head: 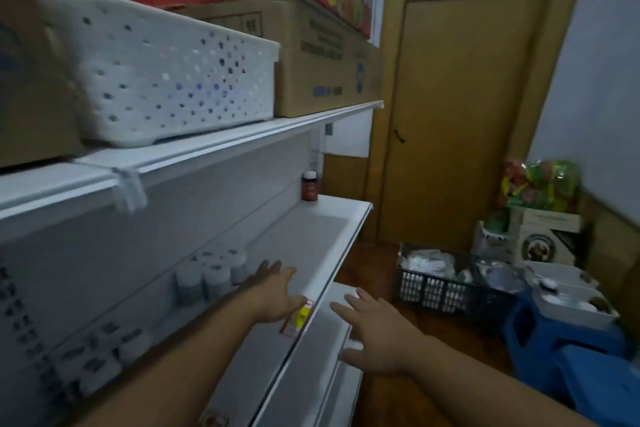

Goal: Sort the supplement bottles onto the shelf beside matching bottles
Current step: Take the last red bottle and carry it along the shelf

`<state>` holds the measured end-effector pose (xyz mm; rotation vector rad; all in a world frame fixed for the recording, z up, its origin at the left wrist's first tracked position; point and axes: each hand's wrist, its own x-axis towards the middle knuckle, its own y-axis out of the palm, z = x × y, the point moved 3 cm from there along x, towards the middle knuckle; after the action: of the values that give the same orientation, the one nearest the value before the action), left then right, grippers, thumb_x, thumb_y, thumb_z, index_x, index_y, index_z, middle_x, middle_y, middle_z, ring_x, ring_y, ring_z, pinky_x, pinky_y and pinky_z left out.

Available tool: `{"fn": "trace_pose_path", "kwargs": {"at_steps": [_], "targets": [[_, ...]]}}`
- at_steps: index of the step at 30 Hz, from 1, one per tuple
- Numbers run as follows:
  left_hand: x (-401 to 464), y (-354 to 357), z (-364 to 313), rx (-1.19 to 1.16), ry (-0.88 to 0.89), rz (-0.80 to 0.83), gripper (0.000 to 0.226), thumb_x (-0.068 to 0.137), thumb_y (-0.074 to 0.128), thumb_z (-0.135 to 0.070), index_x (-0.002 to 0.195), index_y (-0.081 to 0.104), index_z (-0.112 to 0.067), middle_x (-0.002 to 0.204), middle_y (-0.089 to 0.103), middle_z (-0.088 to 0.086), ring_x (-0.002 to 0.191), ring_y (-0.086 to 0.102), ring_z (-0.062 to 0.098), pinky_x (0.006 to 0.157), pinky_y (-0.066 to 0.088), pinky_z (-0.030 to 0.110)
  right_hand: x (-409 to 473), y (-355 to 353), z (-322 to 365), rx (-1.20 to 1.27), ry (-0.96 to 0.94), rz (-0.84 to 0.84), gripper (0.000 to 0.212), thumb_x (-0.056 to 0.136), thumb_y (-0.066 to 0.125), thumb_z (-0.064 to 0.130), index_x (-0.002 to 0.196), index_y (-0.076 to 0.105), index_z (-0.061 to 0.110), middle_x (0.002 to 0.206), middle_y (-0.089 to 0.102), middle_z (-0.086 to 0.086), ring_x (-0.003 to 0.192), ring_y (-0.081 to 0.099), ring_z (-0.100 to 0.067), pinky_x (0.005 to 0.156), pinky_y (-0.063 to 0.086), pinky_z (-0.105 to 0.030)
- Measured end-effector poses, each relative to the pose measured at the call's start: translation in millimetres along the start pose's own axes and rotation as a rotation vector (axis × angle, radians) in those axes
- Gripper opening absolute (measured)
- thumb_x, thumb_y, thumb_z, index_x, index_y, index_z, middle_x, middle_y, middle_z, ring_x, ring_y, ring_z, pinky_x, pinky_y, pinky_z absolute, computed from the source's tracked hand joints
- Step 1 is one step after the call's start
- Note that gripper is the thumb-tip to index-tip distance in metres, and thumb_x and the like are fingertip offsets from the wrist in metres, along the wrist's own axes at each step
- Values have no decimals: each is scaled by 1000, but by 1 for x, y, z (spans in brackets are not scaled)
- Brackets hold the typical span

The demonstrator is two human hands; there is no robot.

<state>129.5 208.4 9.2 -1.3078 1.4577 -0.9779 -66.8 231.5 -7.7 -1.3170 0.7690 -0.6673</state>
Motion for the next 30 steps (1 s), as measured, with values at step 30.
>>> {"fn": "trace_pose_path", "kwargs": {"at_steps": [30], "targets": [[510, -59, -27, -123, -188, -10, 61, 85, 62, -27, 139, 36, -17, 142, 44, 8, 129, 45, 26, 104, 37, 30, 407, -47, -363, 387, -67, 6, 72, 88, 55, 44, 147, 15, 33, 156, 22, 10, 142, 25, -14, 116, 24, -30]]}}
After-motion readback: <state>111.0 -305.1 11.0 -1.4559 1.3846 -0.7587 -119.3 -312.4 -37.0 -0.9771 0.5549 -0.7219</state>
